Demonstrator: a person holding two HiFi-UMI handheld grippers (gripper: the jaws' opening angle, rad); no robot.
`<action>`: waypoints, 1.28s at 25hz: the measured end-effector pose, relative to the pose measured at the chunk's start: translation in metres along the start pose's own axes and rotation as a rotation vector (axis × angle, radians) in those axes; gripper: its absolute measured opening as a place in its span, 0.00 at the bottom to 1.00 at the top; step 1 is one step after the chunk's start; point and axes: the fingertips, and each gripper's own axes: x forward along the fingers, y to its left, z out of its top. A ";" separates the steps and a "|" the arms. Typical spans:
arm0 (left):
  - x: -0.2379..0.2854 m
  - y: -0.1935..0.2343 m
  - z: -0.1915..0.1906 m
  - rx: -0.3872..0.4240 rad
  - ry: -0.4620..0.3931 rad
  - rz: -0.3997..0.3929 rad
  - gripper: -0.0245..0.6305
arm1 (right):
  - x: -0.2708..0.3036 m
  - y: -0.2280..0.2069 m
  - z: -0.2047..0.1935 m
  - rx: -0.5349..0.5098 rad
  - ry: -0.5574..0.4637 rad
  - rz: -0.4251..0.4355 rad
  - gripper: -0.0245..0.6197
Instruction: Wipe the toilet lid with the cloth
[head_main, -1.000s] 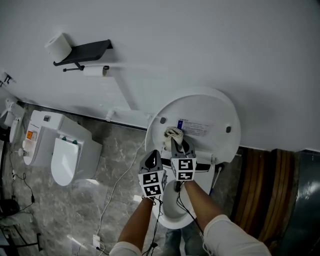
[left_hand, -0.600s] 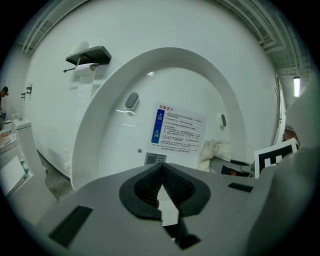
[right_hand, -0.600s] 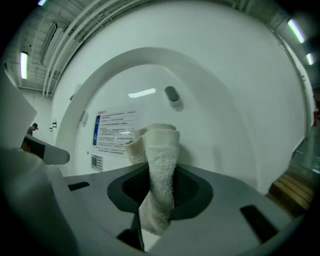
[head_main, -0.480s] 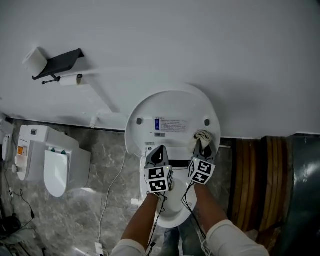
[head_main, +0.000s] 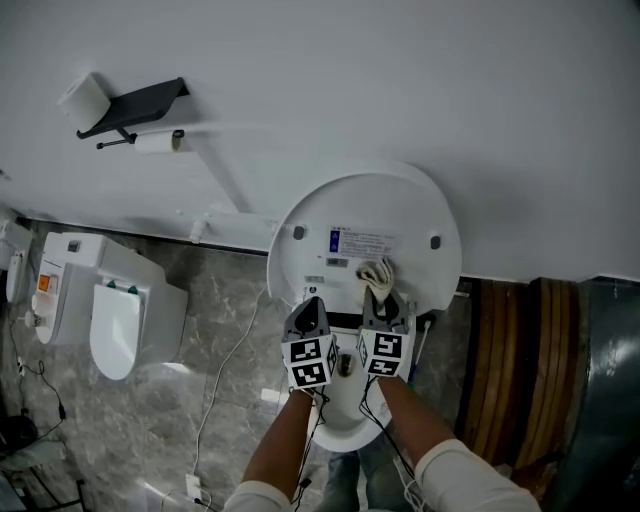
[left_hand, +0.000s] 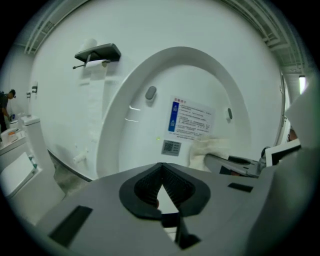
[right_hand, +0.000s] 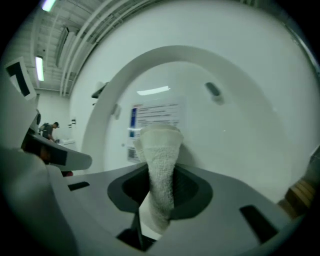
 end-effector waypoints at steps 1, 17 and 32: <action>-0.004 0.013 -0.004 -0.004 0.003 0.017 0.06 | 0.005 0.026 -0.003 -0.015 0.008 0.062 0.19; -0.018 0.087 -0.038 -0.060 0.019 0.094 0.06 | 0.067 0.152 -0.041 -0.105 0.095 0.320 0.19; 0.037 -0.059 -0.057 0.000 0.072 -0.139 0.06 | -0.018 -0.115 -0.076 0.174 0.107 -0.278 0.19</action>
